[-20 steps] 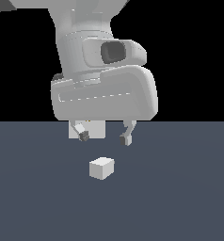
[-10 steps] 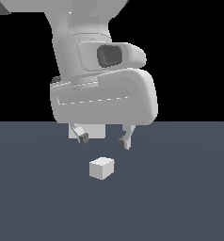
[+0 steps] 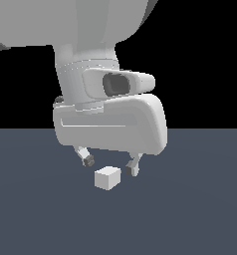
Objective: Plug the charger into the wall socket.
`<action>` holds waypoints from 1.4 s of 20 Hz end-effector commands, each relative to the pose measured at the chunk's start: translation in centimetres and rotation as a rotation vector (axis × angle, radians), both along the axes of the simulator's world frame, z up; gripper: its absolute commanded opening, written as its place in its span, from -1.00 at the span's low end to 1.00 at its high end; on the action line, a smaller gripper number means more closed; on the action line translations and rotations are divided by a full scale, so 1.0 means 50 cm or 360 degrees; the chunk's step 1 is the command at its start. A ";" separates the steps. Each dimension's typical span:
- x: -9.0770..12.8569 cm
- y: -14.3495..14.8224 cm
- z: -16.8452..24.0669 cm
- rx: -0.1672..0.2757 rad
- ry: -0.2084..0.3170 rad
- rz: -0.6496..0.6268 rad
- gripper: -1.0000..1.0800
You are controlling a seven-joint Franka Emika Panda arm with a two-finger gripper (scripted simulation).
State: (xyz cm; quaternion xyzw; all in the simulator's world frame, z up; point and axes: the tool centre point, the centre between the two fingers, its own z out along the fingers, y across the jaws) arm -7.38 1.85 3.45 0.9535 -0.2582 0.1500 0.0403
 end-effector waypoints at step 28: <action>0.013 0.005 -0.025 -0.0003 -0.0004 0.0111 -1.00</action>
